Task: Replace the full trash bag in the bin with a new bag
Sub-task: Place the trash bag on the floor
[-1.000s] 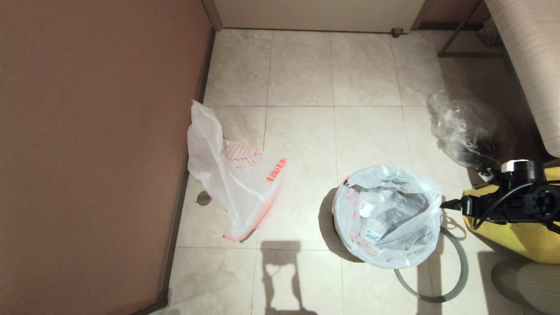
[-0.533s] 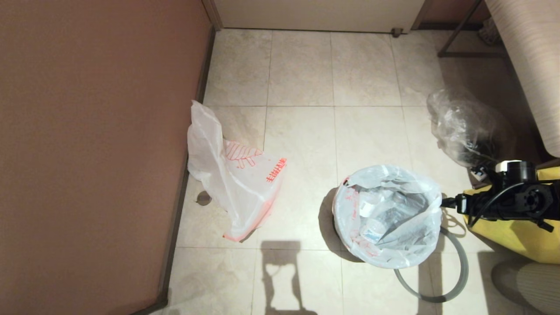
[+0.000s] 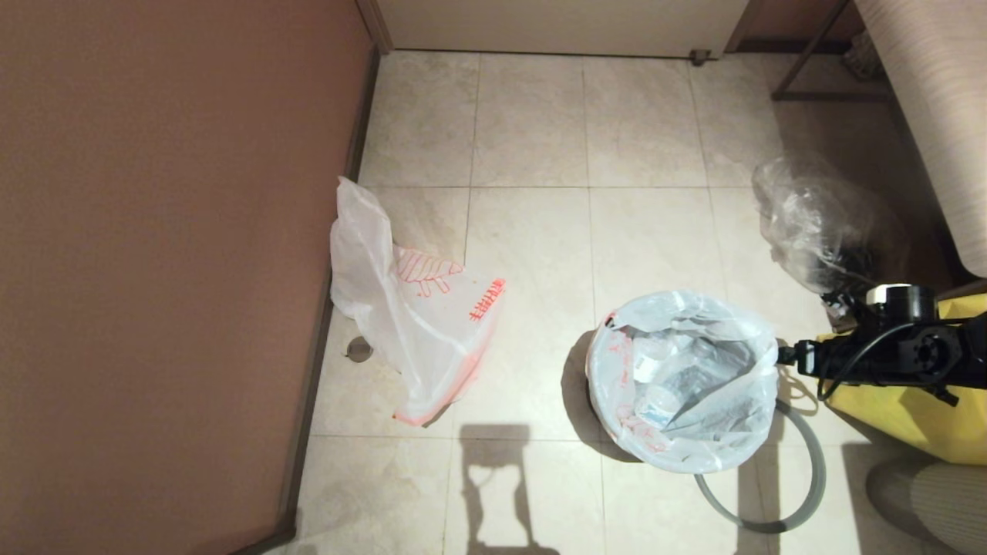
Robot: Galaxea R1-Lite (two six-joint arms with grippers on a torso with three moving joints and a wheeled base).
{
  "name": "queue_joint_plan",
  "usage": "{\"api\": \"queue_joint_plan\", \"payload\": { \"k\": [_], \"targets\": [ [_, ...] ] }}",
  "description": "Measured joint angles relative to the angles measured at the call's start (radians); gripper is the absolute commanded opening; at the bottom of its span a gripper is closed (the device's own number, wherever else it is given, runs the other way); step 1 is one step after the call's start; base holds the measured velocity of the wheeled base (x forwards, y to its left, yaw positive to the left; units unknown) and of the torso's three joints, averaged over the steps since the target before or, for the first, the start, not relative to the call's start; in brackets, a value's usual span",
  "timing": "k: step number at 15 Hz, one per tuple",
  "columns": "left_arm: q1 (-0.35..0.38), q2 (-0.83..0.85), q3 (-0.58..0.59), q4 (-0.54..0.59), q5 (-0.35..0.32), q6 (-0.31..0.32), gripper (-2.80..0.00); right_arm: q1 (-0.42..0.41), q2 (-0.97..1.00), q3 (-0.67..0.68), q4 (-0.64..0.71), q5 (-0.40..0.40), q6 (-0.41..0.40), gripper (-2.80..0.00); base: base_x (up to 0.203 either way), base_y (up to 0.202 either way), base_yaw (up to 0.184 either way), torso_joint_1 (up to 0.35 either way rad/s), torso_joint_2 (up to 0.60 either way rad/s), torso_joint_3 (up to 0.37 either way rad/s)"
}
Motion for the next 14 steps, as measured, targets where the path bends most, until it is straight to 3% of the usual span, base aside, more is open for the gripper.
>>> {"api": "queue_joint_plan", "payload": {
  "k": [9, 14],
  "targets": [
    [0.0, 0.0, 0.0, 0.0, 0.0, 0.0, -2.8, 0.001, 0.089, -0.055, 0.0, -0.053, -0.085, 0.0, 0.0, 0.0, 0.0, 0.0, 0.0, 0.0],
    [0.0, 0.0, 0.0, 0.0, 0.0, 0.0, -2.8, 0.035, 0.149, -0.114, 0.009, -0.063, -0.087, 0.0, 0.0, 0.0, 0.0, 0.0, 0.0, 0.0]
  ]
}}
